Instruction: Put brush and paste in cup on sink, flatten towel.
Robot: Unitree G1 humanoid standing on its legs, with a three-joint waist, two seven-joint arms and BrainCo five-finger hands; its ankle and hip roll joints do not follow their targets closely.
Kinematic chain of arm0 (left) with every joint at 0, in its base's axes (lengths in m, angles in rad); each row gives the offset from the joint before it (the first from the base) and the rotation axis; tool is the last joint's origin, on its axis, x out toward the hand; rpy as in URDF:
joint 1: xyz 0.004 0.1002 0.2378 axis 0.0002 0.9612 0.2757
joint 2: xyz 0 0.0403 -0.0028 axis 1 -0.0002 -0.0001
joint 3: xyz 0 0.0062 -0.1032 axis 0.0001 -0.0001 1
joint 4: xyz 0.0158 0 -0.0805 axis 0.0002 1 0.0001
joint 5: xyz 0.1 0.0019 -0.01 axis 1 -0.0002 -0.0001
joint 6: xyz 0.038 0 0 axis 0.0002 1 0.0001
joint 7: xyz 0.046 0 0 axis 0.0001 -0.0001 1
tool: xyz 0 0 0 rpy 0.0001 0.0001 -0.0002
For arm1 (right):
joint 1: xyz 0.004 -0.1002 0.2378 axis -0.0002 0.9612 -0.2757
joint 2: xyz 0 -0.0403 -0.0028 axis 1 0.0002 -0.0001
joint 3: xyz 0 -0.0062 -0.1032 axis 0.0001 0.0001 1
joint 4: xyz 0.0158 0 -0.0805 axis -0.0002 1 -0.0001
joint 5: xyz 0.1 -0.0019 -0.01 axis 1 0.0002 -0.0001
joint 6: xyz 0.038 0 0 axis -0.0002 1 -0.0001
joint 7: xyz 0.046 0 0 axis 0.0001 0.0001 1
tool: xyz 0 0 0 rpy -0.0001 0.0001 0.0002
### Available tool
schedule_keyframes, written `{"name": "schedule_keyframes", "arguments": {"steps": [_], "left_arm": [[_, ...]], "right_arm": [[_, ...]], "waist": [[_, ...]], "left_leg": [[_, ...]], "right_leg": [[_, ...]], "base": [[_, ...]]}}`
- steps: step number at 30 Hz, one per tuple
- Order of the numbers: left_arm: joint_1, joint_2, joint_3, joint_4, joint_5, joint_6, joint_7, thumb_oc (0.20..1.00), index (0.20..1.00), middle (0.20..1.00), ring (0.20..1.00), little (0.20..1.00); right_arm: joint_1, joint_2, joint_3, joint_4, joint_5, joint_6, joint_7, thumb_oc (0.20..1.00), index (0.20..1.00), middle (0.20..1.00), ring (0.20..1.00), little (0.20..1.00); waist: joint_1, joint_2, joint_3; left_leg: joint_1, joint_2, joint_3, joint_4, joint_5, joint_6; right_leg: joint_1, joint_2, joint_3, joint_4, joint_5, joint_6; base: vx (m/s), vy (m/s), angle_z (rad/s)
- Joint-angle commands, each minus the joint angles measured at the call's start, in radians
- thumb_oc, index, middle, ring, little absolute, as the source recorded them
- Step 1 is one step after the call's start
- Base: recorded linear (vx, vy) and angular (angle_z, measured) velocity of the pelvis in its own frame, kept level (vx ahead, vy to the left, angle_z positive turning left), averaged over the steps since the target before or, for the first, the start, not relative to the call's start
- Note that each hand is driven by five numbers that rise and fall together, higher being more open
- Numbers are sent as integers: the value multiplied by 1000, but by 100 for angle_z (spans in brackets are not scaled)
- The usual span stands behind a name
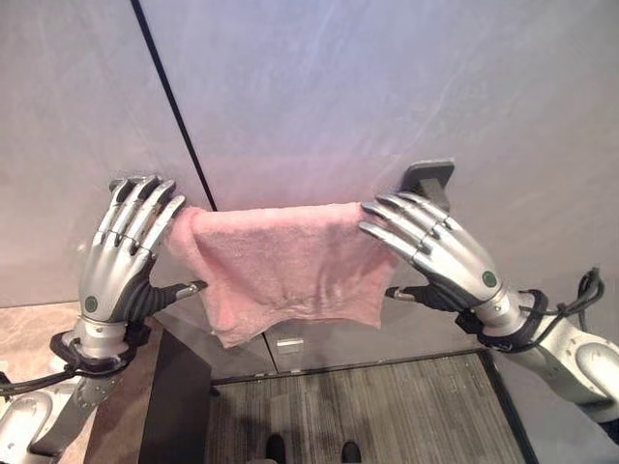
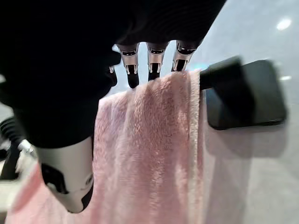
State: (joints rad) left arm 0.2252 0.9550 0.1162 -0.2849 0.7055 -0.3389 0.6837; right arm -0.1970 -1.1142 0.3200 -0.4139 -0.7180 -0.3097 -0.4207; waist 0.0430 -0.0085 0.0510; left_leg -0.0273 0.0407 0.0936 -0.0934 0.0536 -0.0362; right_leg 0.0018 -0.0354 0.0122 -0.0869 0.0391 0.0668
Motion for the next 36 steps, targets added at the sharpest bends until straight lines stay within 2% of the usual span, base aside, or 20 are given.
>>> {"name": "schedule_keyframes", "arguments": {"steps": [1,2,3,4,6,8,10,11,13,16,20,25,28,29,36], "left_arm": [[-5,70,2,79,-6,-12,-108,1000,1000,1000,1000,1000],[-2,69,5,78,-7,-12,-109,1000,1000,1000,1000,1000],[21,132,22,89,-11,-25,-204,1000,1000,1000,1000,1000],[28,131,30,86,-15,-25,-209,1000,1000,1000,1000,1000],[56,196,65,82,-19,-52,-282,1000,1000,1000,1000,1000],[63,198,73,77,-24,-52,-287,1000,1000,1000,1000,1000],[105,262,119,80,-25,-63,-327,1000,1000,1000,1000,1000],[107,262,122,78,-26,-63,-328,1000,1000,1000,1000,1000],[152,296,155,85,-29,-73,-356,1000,1000,1000,1000,1000],[202,322,182,118,-35,-82,-378,1000,1000,1000,1000,1000],[229,323,186,186,-35,-80,-375,1000,1000,1000,1000,1000],[260,286,191,271,-27,-55,-392,1000,1000,1000,1000,1000],[257,271,197,276,-29,-47,-399,1000,1000,1000,1000,1000],[258,241,211,266,-30,-33,-404,1000,1000,1000,1000,1000],[269,181,258,213,-51,-20,-417,1000,1000,1000,1000,1000]], "right_arm": [[-72,-29,57,-27,65,-7,71,1000,1000,1000,1000,1000],[-79,-29,63,-25,65,-7,71,1000,1000,1000,1000,1000],[-144,-98,115,-17,137,-24,221,1000,1000,1000,1000,1000],[-154,-97,122,-19,145,-22,229,1000,1000,1000,1000,1000],[-152,-135,133,6,200,-30,327,1000,1000,1000,1000,1000],[-149,-133,129,2,205,-30,332,1000,1000,1000,1000,1000],[-122,-212,125,29,215,-43,396,1000,1000,1000,1000,1000],[-121,-212,123,28,215,-43,396,1000,1000,1000,1000,1000],[-77,-267,101,59,226,-55,435,1000,1000,1000,1000,1000],[5,-313,52,132,197,-57,445,1000,1000,1000,1000,1000],[116,-318,-40,206,153,-53,414,1000,1000,1000,1000,1000],[292,-276,-208,305,80,-26,374,1000,1000,1000,1000,1000],[328,-260,-243,303,70,-23,375,1000,1000,1000,1000,1000],[351,-234,-262,304,69,-17,380,1000,1000,1000,1000,1000],[341,-174,-257,274,103,-11,405,1000,1000,1000,1000,1000]], "waist": [[4,-38,-23],[2,-38,-23],[7,-41,-20],[4,-41,-20],[2,-38,-21],[1,-40,-21],[0,-40,-22],[-1,-40,-22],[-5,-39,-25],[-15,-35,-28],[-21,-33,-31],[-32,-28,-35],[-26,-27,-36],[-20,-27,-36],[-6,-26,-35]], "left_leg": [[-15,34,11,6,-12,-57],[-15,34,11,6,-12,-57],[-20,34,14,6,-11,-57],[-21,34,14,6,-11,-57],[-21,35,15,6,-13,-57],[-22,35,14,6,-13,-57],[-19,33,11,6,-14,-58],[-19,33,11,6,-14,-58],[-12,33,13,6,-17,-59],[-3,33,13,6,-20,-60],[3,32,14,6,-21,-61],[12,33,17,6,-24,-60],[15,34,18,6,-24,-59],[17,35,20,6,-25,-59],[18,37,20,6,-22,-60]], "right_leg": [[-50,-74,-16,0,44,93],[-51,-74,-16,0,44,93],[-58,-72,-13,0,46,94],[-59,-72,-12,0,46,94],[-60,-72,-14,0,47,95],[-60,-72,-15,0,46,95],[-56,-73,-17,0,45,95],[-56,-73,-17,0,45,95],[-50,-74,-21,0,44,96],[-44,-75,-23,0,42,96],[-38,-76,-27,0,41,98],[-32,-78,-28,0,38,99],[-30,-77,-28,0,37,99],[-28,-77,-27,0,35,97],[-26,-76,-29,0,34,93]], "base": [[0,0,0],[0,0,0],[0,0,0],[9,15,-4],[27,8,-7],[0,0,0],[0,0,0],[0,0,0],[19,4,0],[0,0,0],[0,0,0],[0,0,0],[0,0,0],[0,0,0],[0,0,0]]}}
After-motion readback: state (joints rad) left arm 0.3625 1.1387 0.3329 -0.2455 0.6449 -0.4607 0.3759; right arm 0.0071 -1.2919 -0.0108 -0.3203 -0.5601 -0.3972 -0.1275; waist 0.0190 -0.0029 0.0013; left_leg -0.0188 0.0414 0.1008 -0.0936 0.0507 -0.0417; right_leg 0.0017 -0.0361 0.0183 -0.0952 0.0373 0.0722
